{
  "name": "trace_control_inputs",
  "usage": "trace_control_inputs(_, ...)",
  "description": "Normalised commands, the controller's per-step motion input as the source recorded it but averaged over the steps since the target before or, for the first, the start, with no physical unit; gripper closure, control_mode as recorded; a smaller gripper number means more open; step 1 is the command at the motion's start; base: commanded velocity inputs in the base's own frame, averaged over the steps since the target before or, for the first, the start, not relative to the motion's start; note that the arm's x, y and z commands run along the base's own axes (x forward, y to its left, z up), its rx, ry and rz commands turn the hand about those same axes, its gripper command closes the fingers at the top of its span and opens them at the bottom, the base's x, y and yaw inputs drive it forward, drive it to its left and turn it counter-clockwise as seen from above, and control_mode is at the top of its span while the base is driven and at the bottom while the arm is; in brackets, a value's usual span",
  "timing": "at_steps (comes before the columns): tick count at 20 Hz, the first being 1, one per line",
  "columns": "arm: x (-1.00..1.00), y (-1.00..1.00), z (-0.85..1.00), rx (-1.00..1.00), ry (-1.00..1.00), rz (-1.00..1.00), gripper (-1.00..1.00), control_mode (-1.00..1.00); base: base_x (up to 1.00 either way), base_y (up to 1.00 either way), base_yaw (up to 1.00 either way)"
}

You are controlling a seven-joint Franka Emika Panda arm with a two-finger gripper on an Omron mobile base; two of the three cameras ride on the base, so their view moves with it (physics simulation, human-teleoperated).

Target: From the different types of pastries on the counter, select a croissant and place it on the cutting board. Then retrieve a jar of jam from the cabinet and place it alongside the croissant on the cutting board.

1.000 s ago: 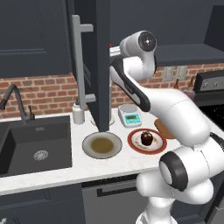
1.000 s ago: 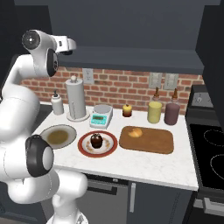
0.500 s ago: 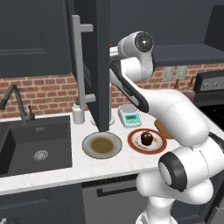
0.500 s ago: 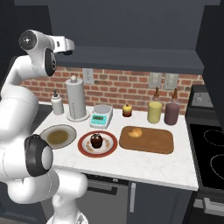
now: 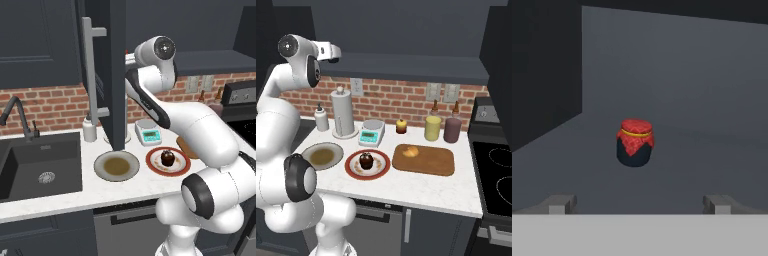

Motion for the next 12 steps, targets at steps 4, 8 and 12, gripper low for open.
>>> trace_control_inputs(4,0.0,0.0,-0.04,0.04,0.0,0.0,-1.0,-1.0,0.0,0.0,0.0)
trace_control_inputs(8,0.16,0.11,-0.05,0.04,0.0,0.0,-1.0,-1.0,0.0,0.0,0.0)
trace_control_inputs(12,0.26,0.14,0.0,0.01,0.01,0.0,-1.0,-1.0,0.0,0.0,0.0)
